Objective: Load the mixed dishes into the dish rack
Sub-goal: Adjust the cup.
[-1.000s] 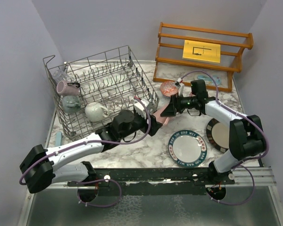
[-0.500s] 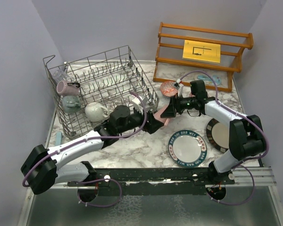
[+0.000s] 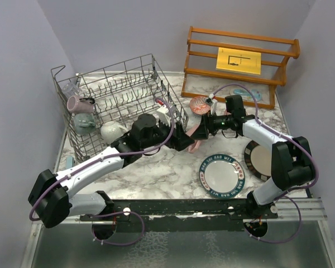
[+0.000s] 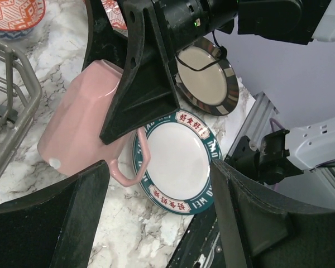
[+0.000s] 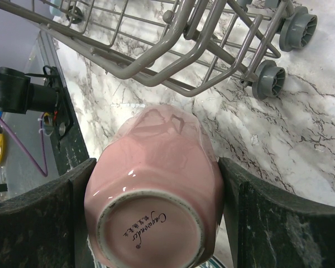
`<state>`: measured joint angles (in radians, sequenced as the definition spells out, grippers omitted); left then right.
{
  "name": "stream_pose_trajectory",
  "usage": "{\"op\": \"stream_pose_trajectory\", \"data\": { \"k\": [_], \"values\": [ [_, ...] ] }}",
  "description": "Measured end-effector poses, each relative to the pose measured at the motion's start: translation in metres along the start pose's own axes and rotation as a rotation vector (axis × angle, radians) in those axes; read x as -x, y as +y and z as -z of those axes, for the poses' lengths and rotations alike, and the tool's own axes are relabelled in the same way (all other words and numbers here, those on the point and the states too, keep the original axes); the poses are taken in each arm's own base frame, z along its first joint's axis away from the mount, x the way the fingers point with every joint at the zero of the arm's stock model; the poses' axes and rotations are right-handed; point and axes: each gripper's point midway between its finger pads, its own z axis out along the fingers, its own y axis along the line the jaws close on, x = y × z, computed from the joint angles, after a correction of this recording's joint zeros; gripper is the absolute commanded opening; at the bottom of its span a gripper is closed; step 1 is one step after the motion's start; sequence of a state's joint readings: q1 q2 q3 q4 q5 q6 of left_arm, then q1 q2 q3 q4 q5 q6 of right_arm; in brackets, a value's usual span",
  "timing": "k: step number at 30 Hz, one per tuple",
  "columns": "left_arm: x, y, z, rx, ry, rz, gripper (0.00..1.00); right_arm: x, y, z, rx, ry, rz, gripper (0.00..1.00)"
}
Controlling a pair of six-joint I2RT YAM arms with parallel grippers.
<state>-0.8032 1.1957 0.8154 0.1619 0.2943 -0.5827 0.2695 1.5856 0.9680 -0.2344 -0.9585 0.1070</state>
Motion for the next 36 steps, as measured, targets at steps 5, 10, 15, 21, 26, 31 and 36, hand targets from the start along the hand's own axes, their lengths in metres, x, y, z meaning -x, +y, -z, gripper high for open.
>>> {"op": "stream_pose_trajectory", "data": {
  "k": [5, 10, 15, 21, 26, 31, 36],
  "values": [
    [-0.002, -0.002, -0.009, 0.027, 0.057, -0.018, 0.7, 0.0, 0.0, 0.0, 0.0, 0.001, -0.001, 0.08],
    [-0.027, -0.016, -0.027, 0.074, 0.166, -0.106, 0.67, 0.001, 0.001, 0.0, 0.002, 0.0, 0.0, 0.08],
    [-0.042, -0.011, -0.041, 0.169, 0.239, -0.191, 0.62, 0.002, 0.002, 0.0, 0.007, -0.001, 0.001, 0.08],
    [-0.054, 0.012, -0.05, 0.25, 0.295, -0.228, 0.54, 0.002, 0.003, 0.0, 0.012, 0.0, 0.001, 0.08],
    [-0.062, 0.017, -0.061, 0.248, 0.326, -0.24, 0.39, 0.002, 0.004, 0.0, 0.017, 0.0, 0.001, 0.08],
    [-0.068, 0.019, -0.07, 0.245, 0.349, -0.236, 0.36, 0.002, 0.005, 0.0, 0.023, 0.0, 0.001, 0.08],
    [-0.073, 0.022, -0.072, 0.247, 0.366, -0.233, 0.0, 0.002, 0.005, 0.001, 0.027, 0.001, 0.002, 0.09]
  ]
}}
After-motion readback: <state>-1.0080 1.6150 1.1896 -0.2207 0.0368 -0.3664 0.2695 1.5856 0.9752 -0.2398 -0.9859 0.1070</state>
